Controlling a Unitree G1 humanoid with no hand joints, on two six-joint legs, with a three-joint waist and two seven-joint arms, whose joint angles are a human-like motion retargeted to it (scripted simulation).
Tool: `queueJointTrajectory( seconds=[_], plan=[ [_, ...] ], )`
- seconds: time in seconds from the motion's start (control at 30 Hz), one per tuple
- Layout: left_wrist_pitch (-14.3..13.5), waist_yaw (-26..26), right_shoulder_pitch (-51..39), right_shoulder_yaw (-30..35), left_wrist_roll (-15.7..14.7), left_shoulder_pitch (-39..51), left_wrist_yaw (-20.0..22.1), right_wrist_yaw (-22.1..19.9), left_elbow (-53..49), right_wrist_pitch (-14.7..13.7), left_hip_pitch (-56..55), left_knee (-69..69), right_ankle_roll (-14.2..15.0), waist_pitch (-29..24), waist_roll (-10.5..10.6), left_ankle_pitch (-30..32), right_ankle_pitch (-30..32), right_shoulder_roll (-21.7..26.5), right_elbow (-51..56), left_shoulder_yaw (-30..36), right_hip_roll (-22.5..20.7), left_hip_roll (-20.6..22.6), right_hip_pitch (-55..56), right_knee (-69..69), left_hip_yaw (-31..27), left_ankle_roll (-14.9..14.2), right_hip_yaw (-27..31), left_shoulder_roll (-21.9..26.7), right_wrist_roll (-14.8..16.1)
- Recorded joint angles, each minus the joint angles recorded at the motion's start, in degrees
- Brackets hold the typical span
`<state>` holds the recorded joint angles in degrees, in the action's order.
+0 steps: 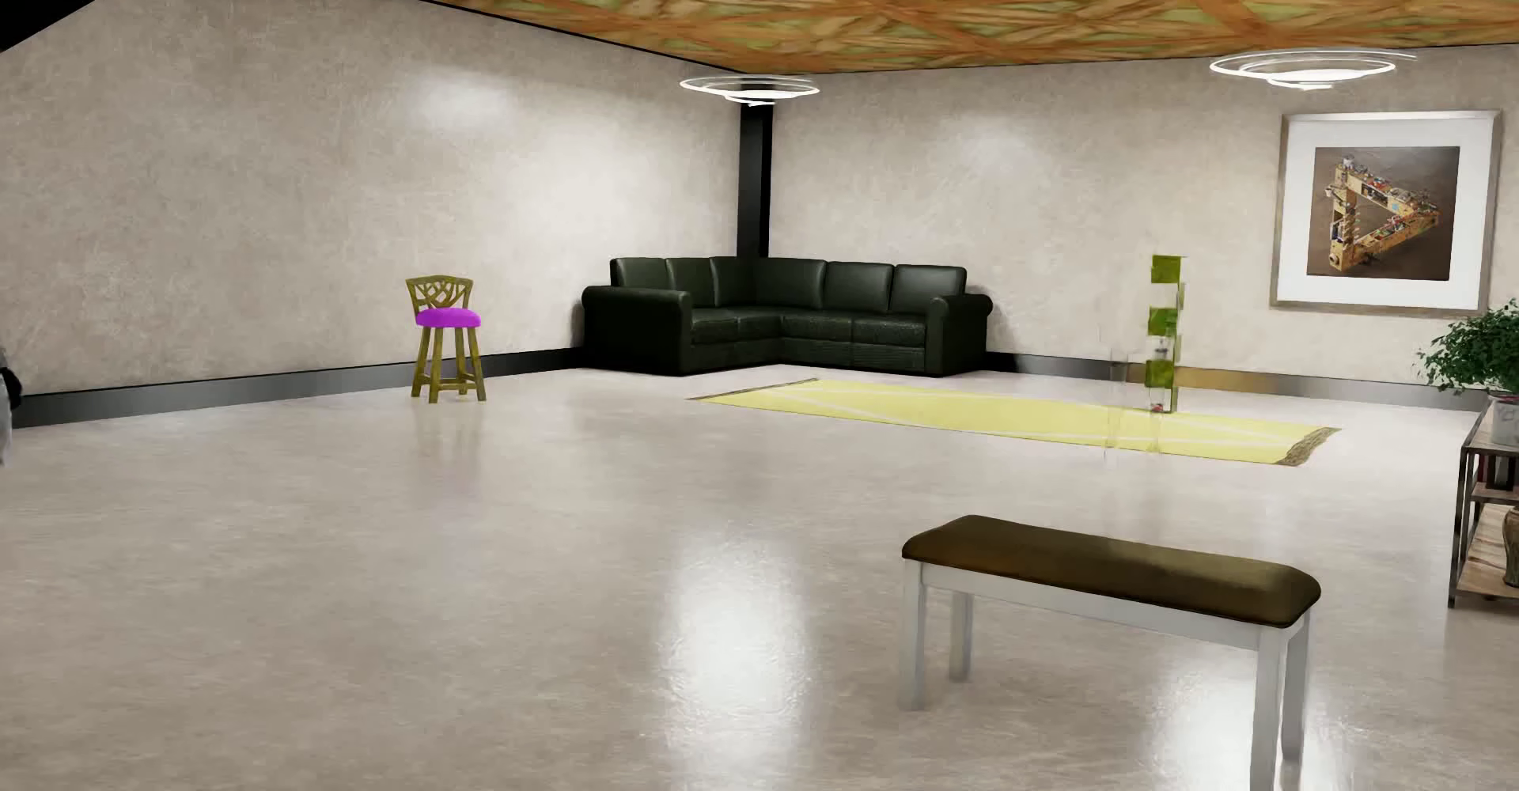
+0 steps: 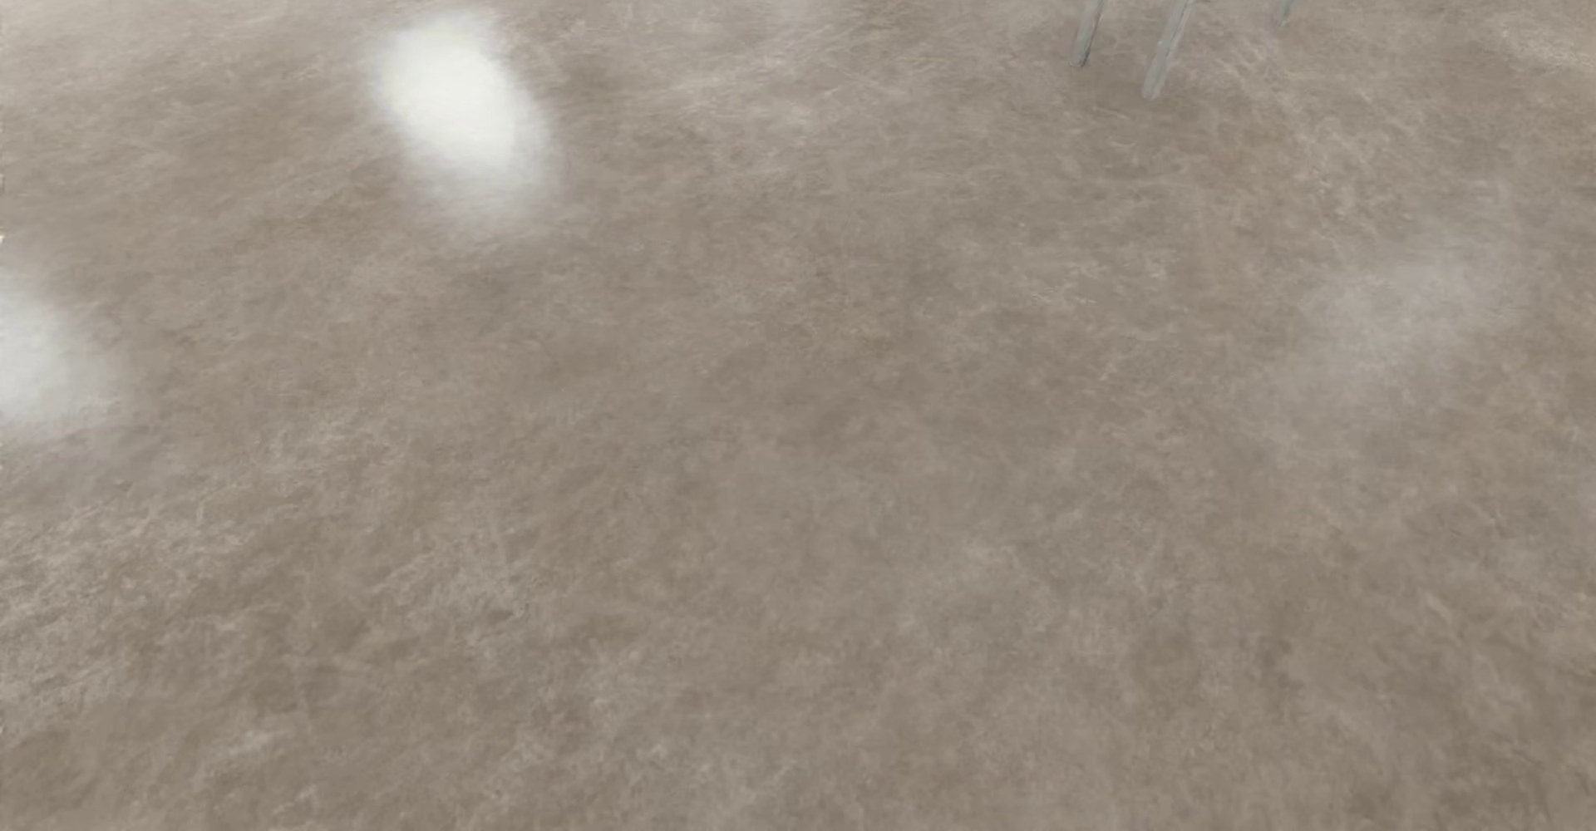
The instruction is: Go to dark yellow shelves
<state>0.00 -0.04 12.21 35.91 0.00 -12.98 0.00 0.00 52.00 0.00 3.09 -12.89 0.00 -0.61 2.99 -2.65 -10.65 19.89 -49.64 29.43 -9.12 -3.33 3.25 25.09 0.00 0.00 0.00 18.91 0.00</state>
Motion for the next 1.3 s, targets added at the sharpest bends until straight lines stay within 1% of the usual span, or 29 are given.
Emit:
queueJointTrajectory(
  seconds=[0.07,0.1,0.13,0.23,0.3,0.33,0.37,0.4,0.5,0.6,0.63,0.67,0.7,0.73,0.77,0.8,0.83,0.87,0.9,0.93,0.97,1.03,1.07,1.13,1.17,1.2,1.23,1.27,1.3],
  plan=[
    [0.0,-0.4,-0.2,0.4,0.0,-0.2,0.0,0.0,0.4,0.0,-0.4,1.7,0.0,0.1,-0.6,2.0,2.7,-0.1,0.2,-0.6,-0.2,0.1,1.1,1.1,0.0,0.0,0.0,0.2,0.0],
    [0.0,-0.4,0.2,0.7,0.0,-0.5,0.0,0.0,0.1,0.0,-0.1,-14.0,0.0,-0.3,-0.7,-5.5,3.0,0.2,1.2,0.0,-0.2,0.6,0.5,1.3,0.0,0.0,0.0,0.3,0.0],
    [0.0,1.1,0.3,1.1,0.0,-0.9,0.0,0.0,0.6,0.0,-1.1,-14.6,0.0,0.2,-1.0,-13.0,3.3,0.2,1.4,-0.4,-0.4,1.1,1.1,2.0,0.0,0.0,0.0,0.5,0.0],
    [0.0,3.0,-0.1,0.3,0.0,-1.8,0.0,0.0,-0.9,0.0,-10.9,-32.0,0.0,-3.3,0.3,-15.3,1.8,1.8,5.3,-2.6,-2.2,-0.4,-2.3,3.4,0.0,0.0,0.0,0.5,0.0],
    [0.0,6.5,-0.6,-1.4,0.0,-2.8,0.0,0.0,-2.3,0.0,-18.5,-43.2,0.0,-4.9,0.6,-15.7,-2.2,2.3,8.9,-3.8,-2.0,-0.9,-5.4,2.9,0.0,0.0,0.0,0.2,0.0],
    [0.0,7.7,-2.3,-0.6,0.0,-3.1,0.0,0.0,-2.0,0.0,-22.2,-43.8,0.0,-5.3,-0.3,-15.0,-4.7,2.1,8.9,-2.7,-1.2,-0.2,-7.0,1.8,0.0,0.0,0.0,0.5,0.0],
    [0.0,11.5,-2.9,-2.7,0.0,-4.2,0.0,0.0,-2.0,0.0,-24.5,-41.6,0.0,-4.8,-1.7,-14.7,-6.4,0.4,8.3,-3.7,0.6,-0.3,-8.1,1.1,0.0,0.0,0.0,1.1,0.0],
    [0.0,12.2,-2.5,-3.6,0.0,-5.0,0.0,0.0,-1.5,0.0,-28.1,-39.4,0.0,-4.8,-1.3,-12.8,-8.9,1.8,12.1,-3.7,0.5,-1.1,-10.4,-0.3,0.0,0.0,0.0,0.9,0.0],
    [0.0,13.8,-5.7,-1.2,0.0,-5.5,0.0,0.0,1.9,0.0,-34.6,-29.8,0.0,-6.2,-1.6,-5.2,-17.0,2.3,13.0,-2.1,1.5,-2.7,-17.4,-2.1,0.0,0.0,0.0,1.1,0.0],
    [0.0,16.1,-8.1,1.2,0.0,-5.4,0.0,0.0,4.4,0.0,-38.6,-24.7,0.0,-6.0,-1.6,-5.6,-18.3,2.2,12.6,0.7,2.4,-3.5,-23.0,-2.6,0.0,0.0,0.0,1.2,0.0],
    [0.0,17.0,-7.6,-1.0,0.0,-6.3,0.0,0.0,4.9,0.0,-39.4,-27.3,0.0,-5.7,-1.6,-6.6,-17.0,2.2,10.0,-0.7,3.2,-3.5,-24.6,-2.4,0.0,0.0,0.0,0.9,0.0],
    [0.0,18.3,-7.0,-0.4,0.0,-6.5,0.0,0.0,5.7,0.0,-39.6,-30.9,0.0,-5.3,-2.1,-6.7,-13.6,1.6,9.0,-1.5,4.3,-3.5,-25.4,-1.1,0.0,0.0,0.0,1.1,0.0],
    [0.0,19.1,-5.5,1.3,0.0,-6.2,0.0,0.0,6.3,0.0,-40.5,-34.3,0.0,-4.7,-2.9,-7.5,-7.9,1.4,7.5,-1.3,4.6,-3.3,-24.4,2.0,0.0,0.0,0.0,1.1,0.0],
    [0.0,18.8,-4.9,2.5,0.0,-5.9,0.0,0.0,7.5,0.0,-38.7,-37.5,0.0,-4.8,-4.1,-9.3,0.6,0.9,4.5,-0.3,6.4,-1.6,-23.5,7.4,0.0,0.0,0.0,1.2,0.0],
    [0.0,17.7,-3.6,3.3,0.0,-5.4,0.0,0.0,8.0,0.0,-36.4,-39.1,0.0,-4.7,-3.6,-11.7,10.7,0.6,2.3,0.1,6.6,-0.6,-20.3,15.9,0.0,0.0,0.0,1.1,0.0],
    [0.0,15.9,-2.9,3.7,0.0,-5.0,0.0,0.0,7.4,0.0,-33.2,-38.7,0.0,-4.7,-2.8,-13.7,17.8,0.6,-0.5,-0.4,6.6,0.6,-14.6,27.6,0.0,0.0,0.0,0.5,0.0],
    [0.0,14.6,-1.8,4.6,0.0,-4.6,0.0,0.0,5.5,0.0,-29.2,-38.3,0.0,-5.7,-2.7,-15.5,19.2,1.2,-0.3,-0.4,6.9,1.5,-8.4,40.3,0.0,0.0,0.0,0.8,0.0],
    [0.0,11.4,-0.4,3.5,0.0,-3.9,0.0,0.0,3.7,0.0,-24.6,-36.4,0.0,-6.3,-1.9,-17.0,17.4,1.2,-0.8,-0.7,6.9,2.9,-2.5,48.9,0.0,0.0,0.0,0.4,0.0],
    [0.0,8.0,1.2,1.8,0.0,-3.4,0.0,0.0,1.7,0.0,-19.8,-33.8,0.0,-6.2,-0.9,-17.7,16.3,0.8,-0.6,-0.6,6.0,2.8,3.8,52.3,0.0,0.0,0.0,0.4,0.0],
    [0.0,5.6,1.6,3.0,0.0,-2.0,0.0,0.0,-0.3,0.0,-14.7,-29.9,0.0,-6.9,0.3,-17.7,15.9,1.2,-0.9,-1.3,5.2,2.8,9.8,50.0,0.0,0.0,0.0,0.6,0.0],
    [0.0,1.7,1.8,3.9,0.0,-2.1,0.0,0.0,-2.7,0.0,-9.2,-25.8,0.0,-7.3,0.8,-16.6,18.2,1.3,-1.9,-2.7,4.5,2.8,14.2,42.7,0.0,0.0,0.0,0.7,0.0],
    [0.0,-3.6,4.1,2.7,0.0,-1.2,0.0,0.0,-6.9,0.0,1.1,-18.9,0.0,-7.2,2.2,-17.8,25.4,2.0,-0.7,-3.0,4.5,2.1,20.7,21.3,0.0,0.0,0.0,1.6,0.0],
    [0.0,-5.7,4.4,2.5,0.0,-0.4,0.0,0.0,-9.0,0.0,5.1,-16.8,0.0,-6.6,2.3,-19.2,22.3,2.0,-0.5,-3.5,4.8,1.7,23.3,11.5,0.0,0.0,0.0,2.3,0.0],
    [0.0,-8.5,5.4,2.6,0.0,1.6,0.0,0.0,-11.0,0.0,12.0,-15.5,0.0,-6.0,2.7,-22.1,1.0,2.5,0.2,-3.6,5.6,0.9,26.9,2.0,0.0,0.0,0.0,3.4,0.0],
    [0.0,-9.7,5.2,1.6,0.0,3.1,0.0,0.0,-11.3,0.0,12.6,-16.1,0.0,-5.8,3.0,-21.9,0.8,2.2,0.1,-4.3,7.4,1.0,27.4,4.4,0.0,0.0,0.0,3.3,0.0],
    [0.0,-11.5,5.9,2.2,0.0,2.7,0.0,0.0,-10.2,0.0,15.8,-17.8,0.0,-6.2,3.1,-20.7,10.8,2.3,-0.4,-4.9,6.0,-0.1,29.4,4.1,0.0,0.0,0.0,3.1,0.0],
    [0.0,-12.8,5.6,2.1,0.0,2.1,0.0,0.0,-9.4,0.0,14.9,-21.4,0.0,-5.5,3.7,-15.9,22.1,1.9,-0.9,-6.4,6.0,-1.3,31.7,9.1,0.0,0.0,0.0,2.7,0.0],
    [0.0,-11.6,5.7,2.2,0.0,1.4,0.0,0.0,-7.2,0.0,13.7,-27.5,0.0,-4.8,5.7,-7.0,27.3,1.8,-2.4,-6.7,3.7,-3.7,31.9,13.6,0.0,0.0,0.0,1.4,0.0],
    [0.0,-9.2,5.1,3.7,0.0,0.2,0.0,0.0,-5.0,0.0,10.5,-37.3,0.0,-4.3,5.8,2.2,27.0,1.6,-3.5,-6.1,1.6,-3.9,29.7,16.3,0.0,0.0,0.0,1.2,0.0]
  ],
)
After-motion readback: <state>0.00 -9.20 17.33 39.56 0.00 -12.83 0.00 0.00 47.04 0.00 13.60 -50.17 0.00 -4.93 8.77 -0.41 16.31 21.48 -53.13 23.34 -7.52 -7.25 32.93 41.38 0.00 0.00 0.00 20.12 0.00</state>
